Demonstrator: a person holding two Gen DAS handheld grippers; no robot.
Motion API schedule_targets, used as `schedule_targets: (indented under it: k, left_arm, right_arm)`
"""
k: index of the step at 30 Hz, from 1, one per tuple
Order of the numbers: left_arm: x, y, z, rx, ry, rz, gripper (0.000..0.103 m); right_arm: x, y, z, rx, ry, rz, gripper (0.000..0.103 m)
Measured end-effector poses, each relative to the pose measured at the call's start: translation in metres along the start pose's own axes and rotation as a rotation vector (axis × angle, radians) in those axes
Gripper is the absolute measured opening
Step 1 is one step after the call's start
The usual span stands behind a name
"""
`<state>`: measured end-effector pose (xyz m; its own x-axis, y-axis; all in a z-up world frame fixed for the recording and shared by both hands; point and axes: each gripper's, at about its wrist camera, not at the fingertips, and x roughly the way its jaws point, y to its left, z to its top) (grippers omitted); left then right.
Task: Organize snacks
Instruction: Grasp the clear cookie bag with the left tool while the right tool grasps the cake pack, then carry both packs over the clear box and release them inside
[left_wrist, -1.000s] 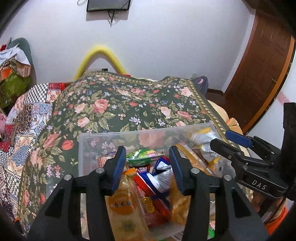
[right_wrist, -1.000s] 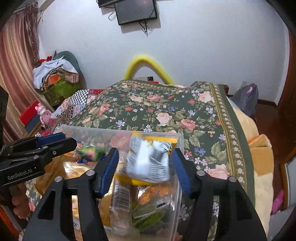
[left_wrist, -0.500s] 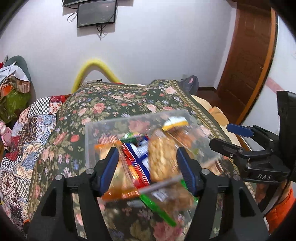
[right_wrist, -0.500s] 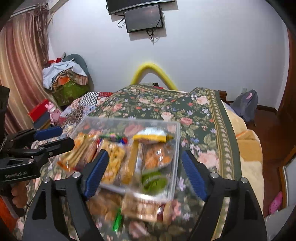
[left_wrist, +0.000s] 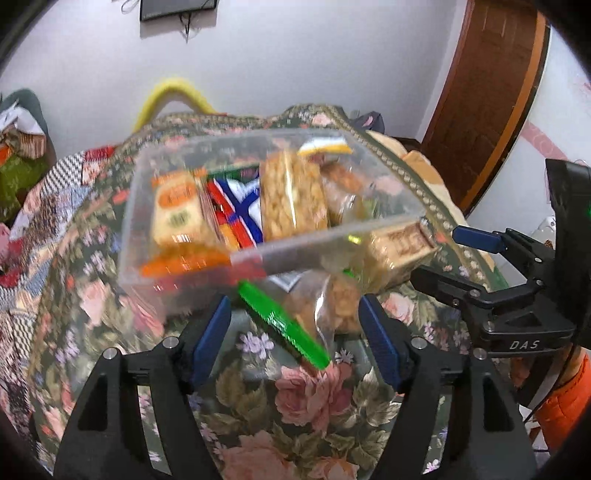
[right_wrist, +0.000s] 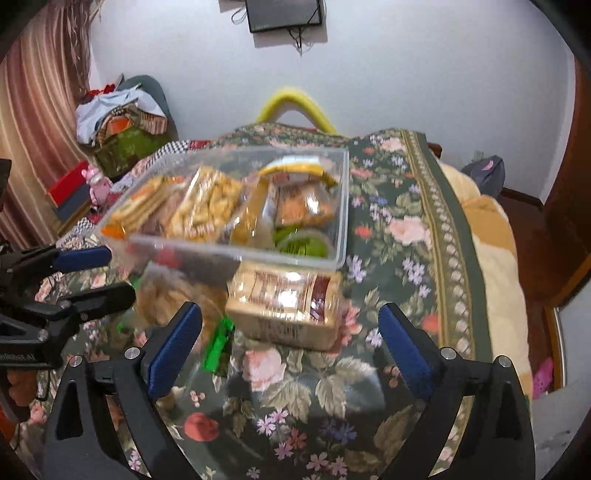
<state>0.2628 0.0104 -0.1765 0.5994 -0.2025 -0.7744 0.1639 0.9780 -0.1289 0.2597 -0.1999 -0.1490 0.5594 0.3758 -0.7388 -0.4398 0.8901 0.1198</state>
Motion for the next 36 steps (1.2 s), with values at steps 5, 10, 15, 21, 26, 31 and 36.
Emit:
schedule_targets:
  k: [5, 10, 15, 21, 26, 31, 36]
  left_arm:
    - [0.023, 0.001, -0.001, -0.014, 0.022, 0.001, 0.071]
    - [0.036, 0.007, 0.004, -0.041, 0.006, -0.036, 0.081]
    - [0.040, 0.014, 0.002, -0.054, -0.021, -0.072, 0.081]
    - [0.031, 0.013, -0.001, -0.035, -0.068, -0.076, 0.064]
    - [0.021, 0.009, -0.007, -0.012, -0.063, -0.085, 0.040]
    - [0.003, -0.001, -0.011, 0.032, -0.081, -0.044, 0.026]
    - [-0.012, -0.002, -0.016, 0.031, -0.089, -0.036, 0.025]
  right_arm:
    - [0.014, 0.001, -0.004, 0.015, 0.031, 0.002, 0.096]
    - [0.025, -0.002, -0.001, 0.033, 0.038, -0.012, 0.095]
    - [0.033, -0.001, -0.001, 0.056, 0.051, 0.002, 0.094]
    - [0.033, 0.007, -0.004, 0.028, 0.054, 0.009, 0.078]
    - [0.027, 0.006, -0.005, 0.029, 0.039, 0.014, 0.077]
    - [0.016, 0.005, -0.006, 0.041, 0.022, 0.025, 0.076]
    - [0.004, 0.008, -0.007, 0.031, 0.009, 0.037, 0.076]
